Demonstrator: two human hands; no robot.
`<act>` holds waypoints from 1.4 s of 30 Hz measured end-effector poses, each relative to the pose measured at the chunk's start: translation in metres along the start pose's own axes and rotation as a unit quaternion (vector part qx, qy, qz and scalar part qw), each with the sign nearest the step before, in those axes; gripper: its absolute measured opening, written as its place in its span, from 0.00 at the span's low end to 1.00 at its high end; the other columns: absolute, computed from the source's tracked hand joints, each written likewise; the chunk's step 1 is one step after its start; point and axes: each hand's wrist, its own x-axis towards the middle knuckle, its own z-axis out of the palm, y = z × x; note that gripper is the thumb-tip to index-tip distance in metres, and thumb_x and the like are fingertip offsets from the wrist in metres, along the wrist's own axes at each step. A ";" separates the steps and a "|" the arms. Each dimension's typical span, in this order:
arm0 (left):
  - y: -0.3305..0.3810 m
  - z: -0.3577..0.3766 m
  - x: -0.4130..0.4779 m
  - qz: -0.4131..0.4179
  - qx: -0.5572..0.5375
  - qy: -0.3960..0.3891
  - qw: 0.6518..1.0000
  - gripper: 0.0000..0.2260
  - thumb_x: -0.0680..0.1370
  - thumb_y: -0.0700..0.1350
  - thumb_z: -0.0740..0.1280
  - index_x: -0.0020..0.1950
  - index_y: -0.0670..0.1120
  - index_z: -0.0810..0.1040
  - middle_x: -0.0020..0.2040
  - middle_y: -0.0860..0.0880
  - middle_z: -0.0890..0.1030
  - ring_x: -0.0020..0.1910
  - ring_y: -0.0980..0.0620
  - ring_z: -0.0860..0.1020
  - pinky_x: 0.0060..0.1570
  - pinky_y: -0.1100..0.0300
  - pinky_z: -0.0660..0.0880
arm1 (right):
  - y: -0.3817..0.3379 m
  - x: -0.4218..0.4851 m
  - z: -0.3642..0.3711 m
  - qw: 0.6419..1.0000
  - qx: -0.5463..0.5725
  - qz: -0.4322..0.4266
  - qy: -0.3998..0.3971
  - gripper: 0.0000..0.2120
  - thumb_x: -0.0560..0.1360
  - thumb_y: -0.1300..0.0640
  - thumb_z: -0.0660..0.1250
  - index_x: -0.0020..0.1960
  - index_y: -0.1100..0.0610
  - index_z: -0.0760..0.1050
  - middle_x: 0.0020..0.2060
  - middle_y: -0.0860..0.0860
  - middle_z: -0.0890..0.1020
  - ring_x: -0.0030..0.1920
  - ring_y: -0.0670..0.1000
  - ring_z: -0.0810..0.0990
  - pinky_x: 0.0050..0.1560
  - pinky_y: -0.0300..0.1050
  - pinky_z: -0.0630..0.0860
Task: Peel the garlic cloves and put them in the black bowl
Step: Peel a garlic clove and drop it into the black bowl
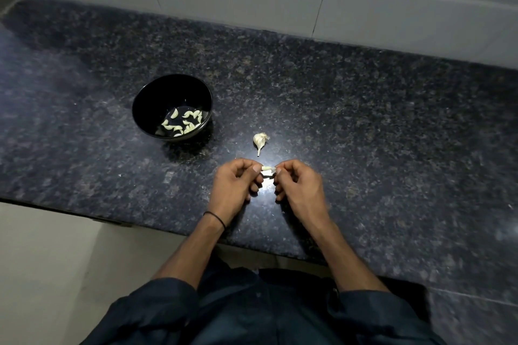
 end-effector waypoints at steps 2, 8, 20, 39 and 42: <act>0.001 0.000 0.000 -0.002 -0.006 -0.002 1.000 0.06 0.81 0.39 0.66 0.49 0.37 0.80 0.34 0.47 0.81 0.28 0.54 0.74 0.24 0.63 0.68 | -0.001 0.001 0.002 1.000 0.009 0.003 0.013 0.05 0.79 0.59 0.65 0.46 0.56 0.79 0.32 0.54 0.82 0.28 0.52 0.80 0.33 0.53 0.82; 0.002 0.001 -0.001 0.001 -0.011 0.002 1.000 0.06 0.82 0.39 0.66 0.49 0.38 0.80 0.35 0.46 0.81 0.27 0.53 0.73 0.24 0.62 0.68 | -0.003 0.005 0.005 0.993 -0.095 -0.043 0.051 0.09 0.80 0.52 0.67 0.43 0.55 0.77 0.32 0.51 0.82 0.32 0.52 0.81 0.34 0.48 0.79; 0.002 0.004 0.001 -0.004 -0.005 0.021 1.000 0.06 0.81 0.39 0.67 0.47 0.38 0.80 0.35 0.44 0.81 0.27 0.52 0.73 0.24 0.64 0.68 | -0.006 0.011 0.000 0.996 -0.076 -0.052 -0.015 0.04 0.80 0.52 0.67 0.49 0.51 0.80 0.43 0.45 0.83 0.43 0.41 0.80 0.44 0.34 0.74; -0.002 0.005 0.003 0.019 0.050 0.036 0.998 0.05 0.80 0.39 0.68 0.45 0.44 0.81 0.38 0.42 0.84 0.27 0.51 0.74 0.23 0.65 0.68 | 0.002 0.019 0.001 0.999 0.012 0.024 -0.017 0.08 0.83 0.56 0.63 0.45 0.55 0.76 0.27 0.55 0.78 0.21 0.48 0.72 0.23 0.41 0.67; -0.003 0.005 0.003 0.042 0.054 0.036 0.997 0.04 0.77 0.39 0.71 0.45 0.46 0.83 0.37 0.41 0.84 0.29 0.49 0.75 0.26 0.63 0.70 | 0.002 0.016 0.001 1.000 0.013 0.009 -0.009 0.08 0.82 0.55 0.64 0.46 0.56 0.77 0.28 0.53 0.78 0.22 0.46 0.73 0.23 0.41 0.68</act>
